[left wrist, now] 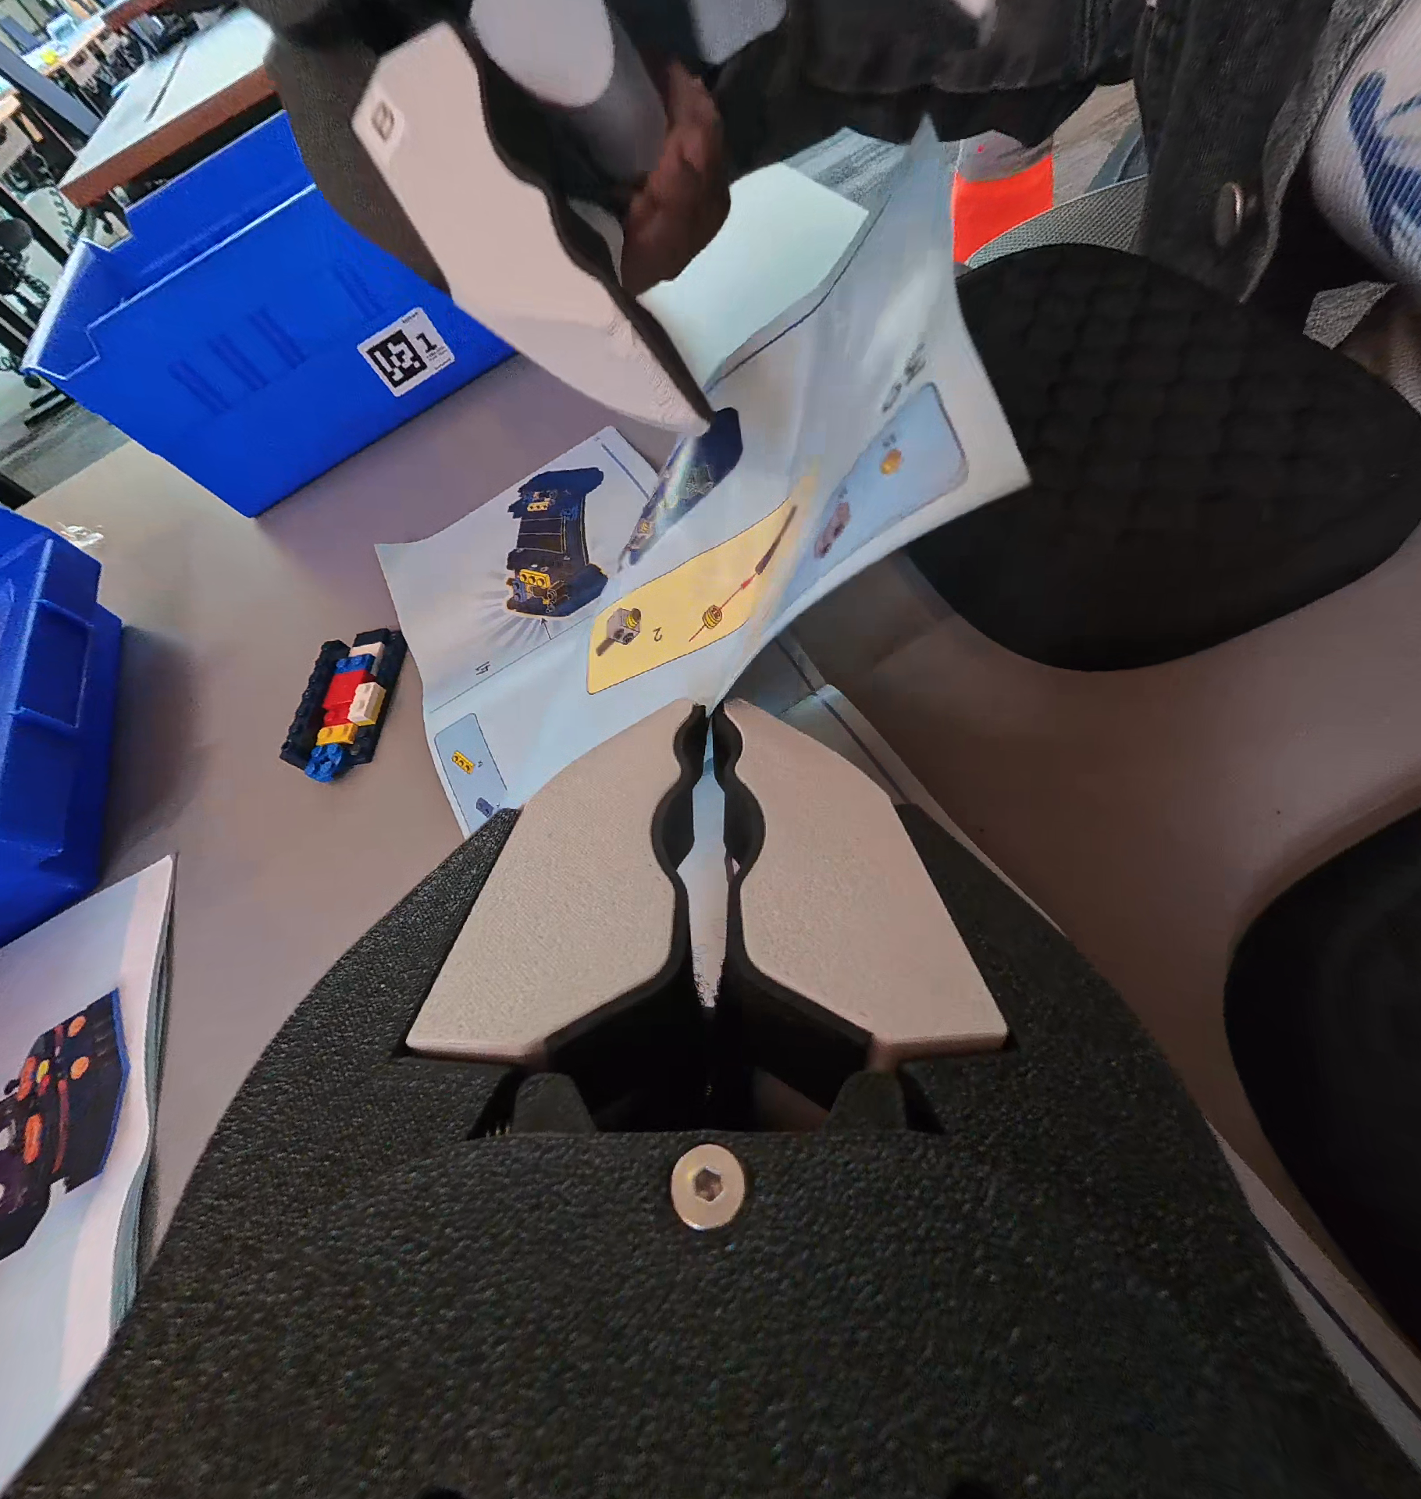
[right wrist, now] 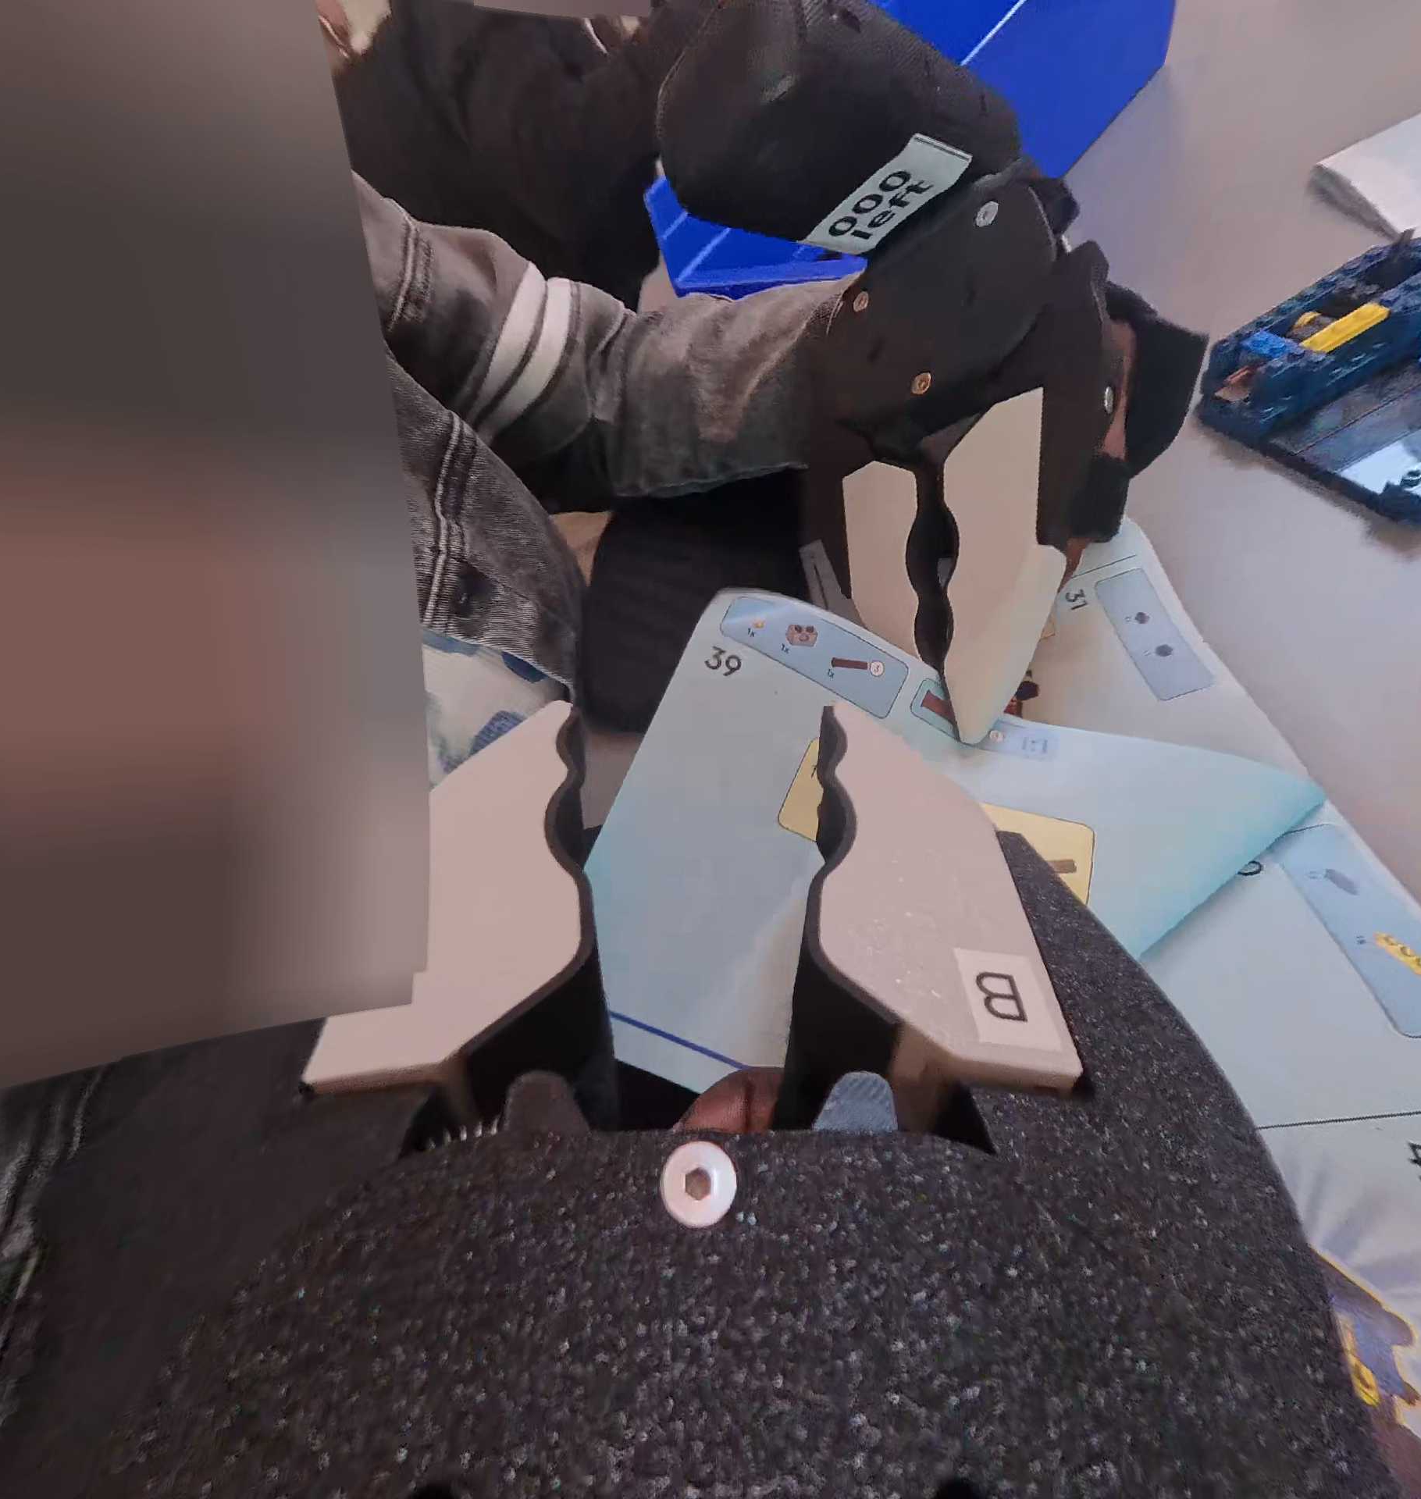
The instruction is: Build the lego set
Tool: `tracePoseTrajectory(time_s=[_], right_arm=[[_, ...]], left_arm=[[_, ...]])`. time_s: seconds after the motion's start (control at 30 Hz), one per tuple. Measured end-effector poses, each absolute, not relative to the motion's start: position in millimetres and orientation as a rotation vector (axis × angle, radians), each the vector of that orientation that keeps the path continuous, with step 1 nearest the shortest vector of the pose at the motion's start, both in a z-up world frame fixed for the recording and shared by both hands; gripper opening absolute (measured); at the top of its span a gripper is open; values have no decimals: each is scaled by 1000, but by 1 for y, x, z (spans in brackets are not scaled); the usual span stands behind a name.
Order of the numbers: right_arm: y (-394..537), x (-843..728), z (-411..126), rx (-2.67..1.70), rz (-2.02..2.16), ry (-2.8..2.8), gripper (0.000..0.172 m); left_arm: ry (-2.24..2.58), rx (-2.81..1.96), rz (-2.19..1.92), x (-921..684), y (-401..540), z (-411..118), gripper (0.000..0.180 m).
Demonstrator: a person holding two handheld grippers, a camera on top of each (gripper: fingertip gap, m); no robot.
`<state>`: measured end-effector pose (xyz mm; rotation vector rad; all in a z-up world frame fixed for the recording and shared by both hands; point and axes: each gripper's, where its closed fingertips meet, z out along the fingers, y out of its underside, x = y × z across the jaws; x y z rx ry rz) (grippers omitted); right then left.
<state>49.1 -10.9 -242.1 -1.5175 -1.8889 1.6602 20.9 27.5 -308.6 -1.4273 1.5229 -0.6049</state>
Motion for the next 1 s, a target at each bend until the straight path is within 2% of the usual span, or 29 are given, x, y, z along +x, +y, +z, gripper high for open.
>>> tracePoseTrajectory(time_s=[0.1,0.37,0.6,0.73,0.93,1.0], right_arm=[[-11,47,-248,-1553,1543,-1918,51],[-4,41,-259,-1577,1264,-1921,58],[-6,43,-254,-1571,1330,-1915,31],[-1,45,-255,-1576,1330,-1894,0],[12,48,-260,-1585,1275,-1843,0],[18,49,-255,-1599,1340,-1761,0]], left_arm=[[1525,-1435,-605,21,28,-310,1],[1525,-1453,-605,21,28,-312,1],[1539,-1456,-587,21,28,-315,1],[1543,-1452,-590,21,28,-315,2],[1443,-1453,-644,20,32,-301,10],[1364,-1474,-679,16,36,-291,20]])
